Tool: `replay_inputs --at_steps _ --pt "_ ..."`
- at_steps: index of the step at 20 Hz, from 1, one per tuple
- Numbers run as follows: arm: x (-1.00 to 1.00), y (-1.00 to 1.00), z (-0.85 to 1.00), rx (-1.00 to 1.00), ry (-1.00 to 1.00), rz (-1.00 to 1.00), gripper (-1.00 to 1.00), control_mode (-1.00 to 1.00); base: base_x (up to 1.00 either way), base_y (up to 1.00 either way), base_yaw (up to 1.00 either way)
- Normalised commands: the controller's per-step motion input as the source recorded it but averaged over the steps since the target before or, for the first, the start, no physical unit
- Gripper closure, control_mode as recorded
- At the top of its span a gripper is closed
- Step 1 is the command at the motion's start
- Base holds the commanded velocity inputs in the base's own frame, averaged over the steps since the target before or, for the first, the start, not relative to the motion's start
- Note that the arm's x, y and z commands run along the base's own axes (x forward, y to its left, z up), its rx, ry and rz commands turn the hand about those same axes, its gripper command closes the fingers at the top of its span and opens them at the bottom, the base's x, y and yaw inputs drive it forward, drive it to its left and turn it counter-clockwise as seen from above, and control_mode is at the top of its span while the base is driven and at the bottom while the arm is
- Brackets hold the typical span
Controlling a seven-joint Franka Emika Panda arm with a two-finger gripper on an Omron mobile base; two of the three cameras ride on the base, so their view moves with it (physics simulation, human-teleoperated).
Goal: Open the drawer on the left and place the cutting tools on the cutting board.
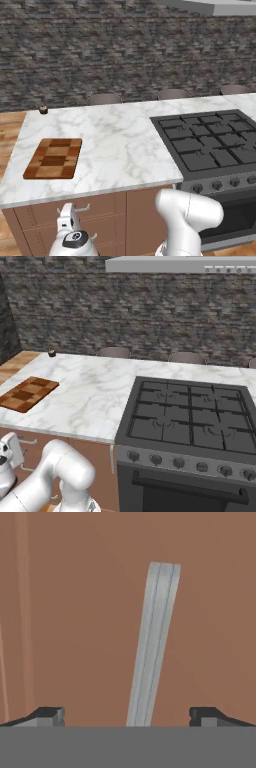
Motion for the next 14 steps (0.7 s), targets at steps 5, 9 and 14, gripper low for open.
replay_inputs --at_steps 5,9,14 --pt "0.17 0.0 -0.14 0.0 0.0 0.0 -1.0 -1.0 0.0 0.0 0.0" --pt "0.19 0.0 -0.17 0.0 0.0 0.0 -1.0 -1.0 0.0 0.0 0.0" --pt "0.18 0.0 -0.08 0.0 0.0 0.0 -1.0 -1.0 0.0 0.0 0.0"
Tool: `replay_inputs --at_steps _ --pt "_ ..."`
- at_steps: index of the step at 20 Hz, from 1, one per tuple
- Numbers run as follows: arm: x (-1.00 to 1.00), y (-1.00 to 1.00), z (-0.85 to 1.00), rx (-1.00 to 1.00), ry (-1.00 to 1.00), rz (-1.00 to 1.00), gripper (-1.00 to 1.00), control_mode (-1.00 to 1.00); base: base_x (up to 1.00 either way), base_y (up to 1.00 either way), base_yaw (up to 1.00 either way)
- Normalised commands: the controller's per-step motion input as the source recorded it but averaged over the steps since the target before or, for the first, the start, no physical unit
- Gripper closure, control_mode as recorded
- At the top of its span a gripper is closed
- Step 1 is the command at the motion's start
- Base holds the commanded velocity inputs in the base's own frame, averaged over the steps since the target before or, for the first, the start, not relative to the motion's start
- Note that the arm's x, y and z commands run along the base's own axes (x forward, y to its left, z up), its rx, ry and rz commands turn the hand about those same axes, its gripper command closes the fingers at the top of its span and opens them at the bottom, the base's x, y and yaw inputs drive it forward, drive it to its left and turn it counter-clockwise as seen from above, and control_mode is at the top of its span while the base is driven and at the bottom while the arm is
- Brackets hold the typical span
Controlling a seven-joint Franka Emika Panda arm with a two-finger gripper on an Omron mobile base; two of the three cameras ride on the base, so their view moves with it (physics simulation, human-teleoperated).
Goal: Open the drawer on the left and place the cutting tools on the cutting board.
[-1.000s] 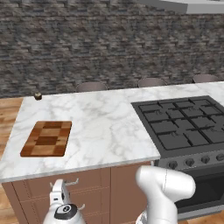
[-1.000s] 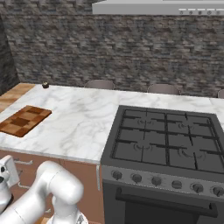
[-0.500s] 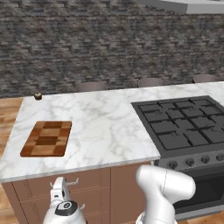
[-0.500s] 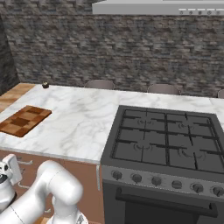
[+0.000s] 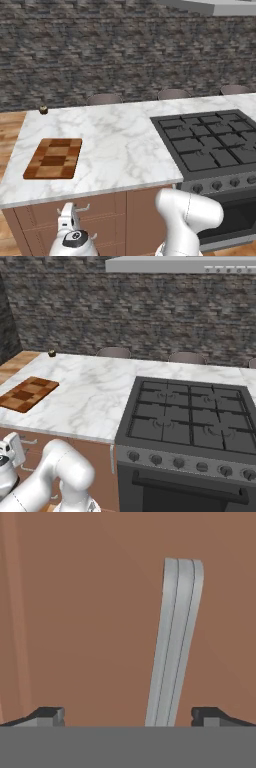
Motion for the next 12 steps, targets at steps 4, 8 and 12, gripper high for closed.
replay_inputs --at_steps 4,8,12 --pt "0.0 0.0 0.0 0.0 0.0 0.0 1.0 -1.0 0.0 0.0 0.0" --pt "0.0 0.0 0.0 0.0 0.0 0.0 1.0 -1.0 0.0 0.0 0.0" --pt "-0.16 0.0 0.0 0.0 0.0 0.0 1.0 -1.0 0.0 0.0 0.0"
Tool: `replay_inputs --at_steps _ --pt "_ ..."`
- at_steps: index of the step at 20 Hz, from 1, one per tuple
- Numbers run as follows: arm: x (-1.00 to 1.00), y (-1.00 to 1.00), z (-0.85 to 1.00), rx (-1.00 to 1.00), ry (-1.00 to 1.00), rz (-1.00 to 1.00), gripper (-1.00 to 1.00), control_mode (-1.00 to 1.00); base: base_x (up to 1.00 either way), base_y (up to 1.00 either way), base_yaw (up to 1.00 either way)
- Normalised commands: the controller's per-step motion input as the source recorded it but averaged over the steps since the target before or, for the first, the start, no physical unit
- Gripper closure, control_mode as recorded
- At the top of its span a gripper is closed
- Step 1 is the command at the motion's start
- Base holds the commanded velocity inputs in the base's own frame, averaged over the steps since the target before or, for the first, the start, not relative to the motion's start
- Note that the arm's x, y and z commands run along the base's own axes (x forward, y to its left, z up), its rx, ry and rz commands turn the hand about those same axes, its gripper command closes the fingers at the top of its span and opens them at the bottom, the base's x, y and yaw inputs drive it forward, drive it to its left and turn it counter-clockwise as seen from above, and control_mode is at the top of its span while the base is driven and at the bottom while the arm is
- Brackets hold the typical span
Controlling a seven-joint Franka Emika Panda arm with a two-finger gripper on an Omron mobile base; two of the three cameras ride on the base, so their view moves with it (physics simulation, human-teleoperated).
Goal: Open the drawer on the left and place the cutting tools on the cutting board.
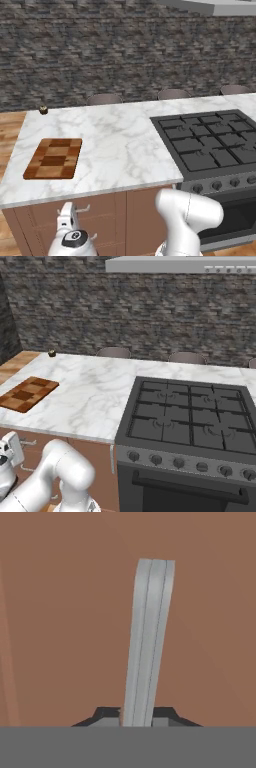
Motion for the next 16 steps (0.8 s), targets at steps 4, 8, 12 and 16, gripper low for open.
replay_inputs --at_steps 4,8,12,16 --pt "-0.49 0.0 0.0 0.0 0.0 0.0 1.0 -1.0 0.0 0.0 0.0" --pt "-0.68 0.0 -0.02 0.0 0.0 0.0 1.0 -1.0 0.0 0.0 0.0" --pt "-0.75 0.0 -0.04 0.0 0.0 0.0 1.0 -1.0 0.0 0.0 0.0" --pt "-0.77 0.0 -0.03 0.0 0.0 0.0 1.0 -1.0 0.0 0.0 0.0"
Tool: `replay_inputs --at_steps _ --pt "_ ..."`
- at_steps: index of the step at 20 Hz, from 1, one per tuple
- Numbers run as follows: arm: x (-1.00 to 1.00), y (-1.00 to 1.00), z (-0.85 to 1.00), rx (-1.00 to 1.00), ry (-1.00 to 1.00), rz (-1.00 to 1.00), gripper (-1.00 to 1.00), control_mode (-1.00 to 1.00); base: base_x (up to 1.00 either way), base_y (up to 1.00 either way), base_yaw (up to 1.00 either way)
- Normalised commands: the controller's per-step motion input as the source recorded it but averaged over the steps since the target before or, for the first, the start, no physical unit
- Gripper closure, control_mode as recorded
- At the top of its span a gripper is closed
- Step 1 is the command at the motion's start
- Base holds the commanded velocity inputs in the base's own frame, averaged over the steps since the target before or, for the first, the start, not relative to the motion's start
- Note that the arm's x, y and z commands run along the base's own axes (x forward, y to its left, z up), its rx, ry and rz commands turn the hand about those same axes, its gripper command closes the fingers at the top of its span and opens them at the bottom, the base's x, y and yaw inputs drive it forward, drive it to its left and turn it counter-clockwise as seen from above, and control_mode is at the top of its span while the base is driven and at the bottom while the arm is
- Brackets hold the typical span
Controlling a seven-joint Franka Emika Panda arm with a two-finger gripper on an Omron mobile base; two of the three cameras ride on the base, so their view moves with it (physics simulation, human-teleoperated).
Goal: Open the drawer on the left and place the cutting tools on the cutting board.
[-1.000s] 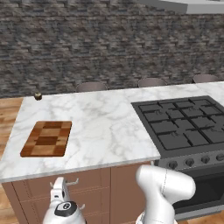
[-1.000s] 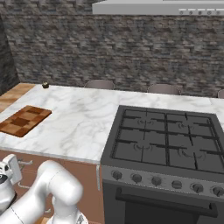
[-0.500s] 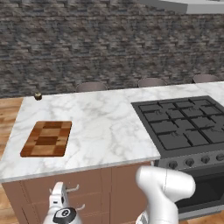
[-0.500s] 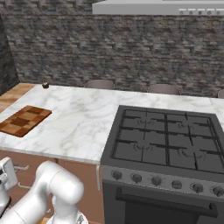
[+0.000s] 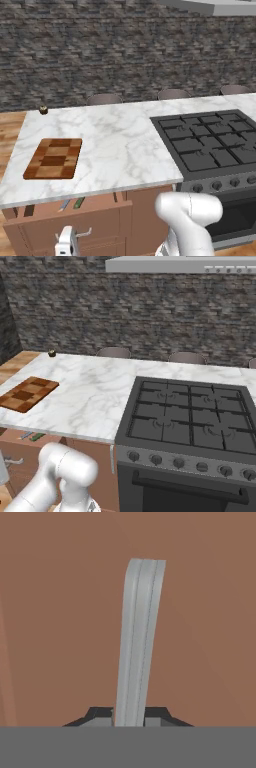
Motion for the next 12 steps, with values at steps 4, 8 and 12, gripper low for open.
replay_inputs --at_steps 4,8,12 --pt "-0.75 0.0 -0.04 0.0 0.0 0.0 1.0 -1.0 0.0 0.0 0.0" --pt "-0.69 0.0 -0.06 0.0 0.0 0.0 1.0 -1.0 0.0 0.0 0.0" --pt "-0.64 0.0 -0.07 0.0 0.0 0.0 1.0 -1.0 0.0 0.0 0.0"
